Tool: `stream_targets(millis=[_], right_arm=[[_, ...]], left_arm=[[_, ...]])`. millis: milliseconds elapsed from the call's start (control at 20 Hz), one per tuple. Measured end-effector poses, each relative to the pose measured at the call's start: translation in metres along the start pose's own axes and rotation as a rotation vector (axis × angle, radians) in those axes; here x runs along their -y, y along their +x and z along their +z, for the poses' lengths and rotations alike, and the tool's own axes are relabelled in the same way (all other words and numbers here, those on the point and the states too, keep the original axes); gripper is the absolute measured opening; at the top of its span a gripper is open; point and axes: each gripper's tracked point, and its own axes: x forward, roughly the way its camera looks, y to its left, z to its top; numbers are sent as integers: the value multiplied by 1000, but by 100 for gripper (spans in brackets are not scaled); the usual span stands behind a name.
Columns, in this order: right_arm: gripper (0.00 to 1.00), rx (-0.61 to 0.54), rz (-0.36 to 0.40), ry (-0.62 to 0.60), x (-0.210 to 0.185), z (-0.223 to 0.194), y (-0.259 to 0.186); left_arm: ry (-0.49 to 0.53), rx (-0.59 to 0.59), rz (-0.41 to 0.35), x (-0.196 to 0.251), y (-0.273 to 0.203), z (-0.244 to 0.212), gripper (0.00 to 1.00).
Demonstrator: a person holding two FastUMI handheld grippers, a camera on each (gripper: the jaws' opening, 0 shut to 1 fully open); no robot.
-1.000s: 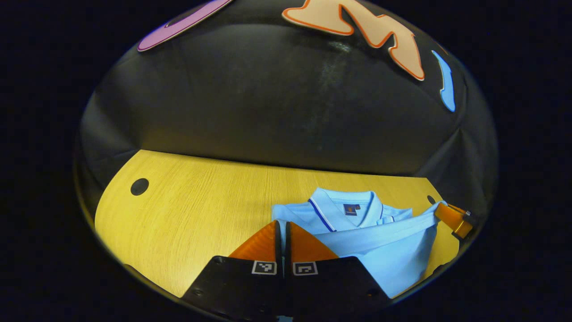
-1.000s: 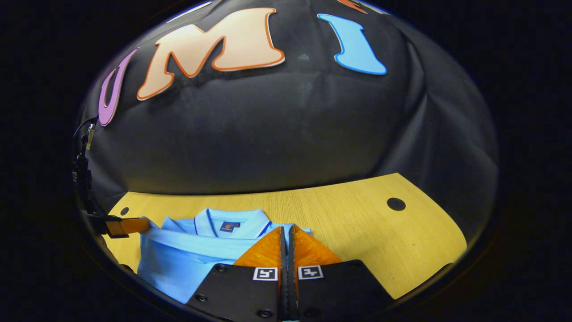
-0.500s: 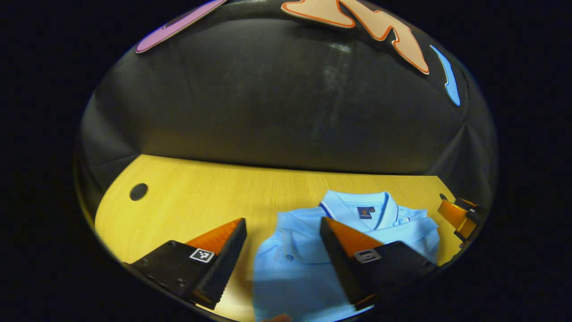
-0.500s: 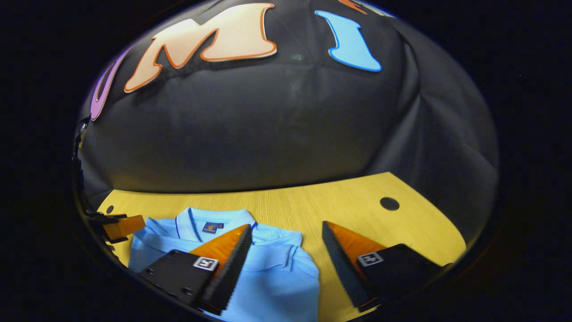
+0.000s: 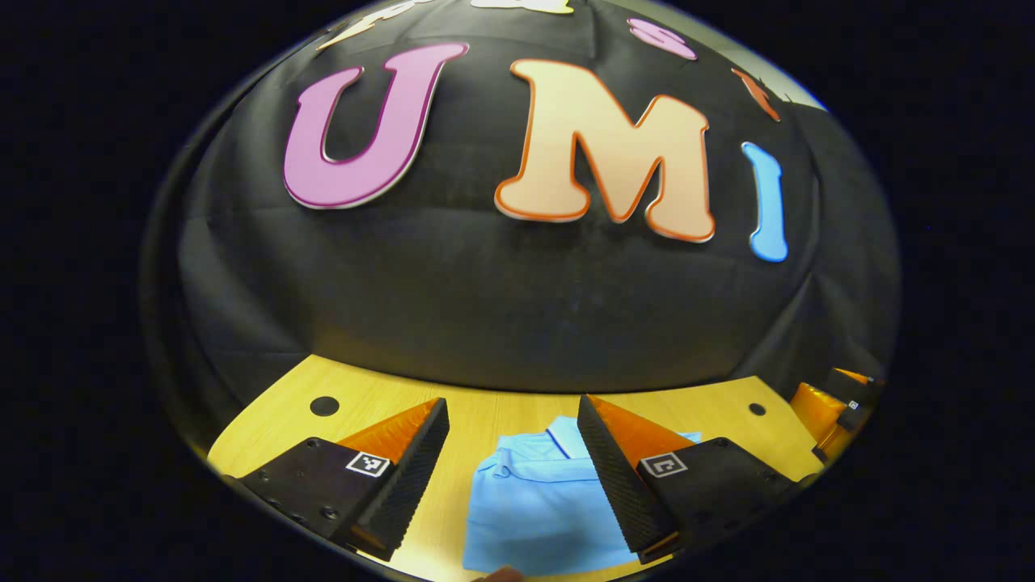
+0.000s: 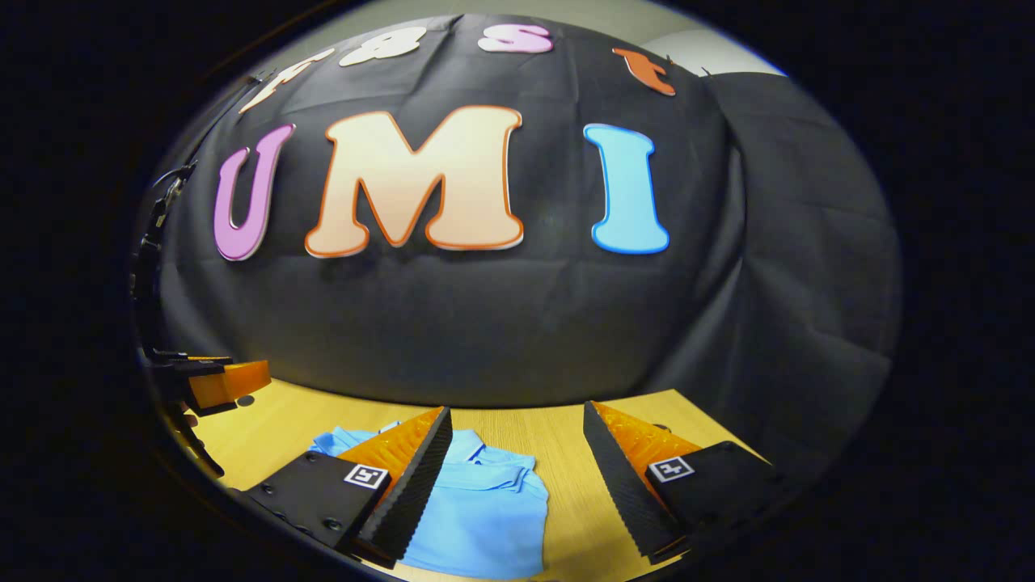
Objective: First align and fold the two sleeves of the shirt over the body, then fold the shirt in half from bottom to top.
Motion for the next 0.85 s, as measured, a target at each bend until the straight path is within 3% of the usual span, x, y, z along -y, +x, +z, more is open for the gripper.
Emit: stream_targets(millis=[550,850], right_arm=[[100,134,31,46,20,73,-147],[100,126,95,60,7,68,-219]], left_arm=[[49,171,12,23,-155,64,95],[70,183,24,22,-220,63,95]])
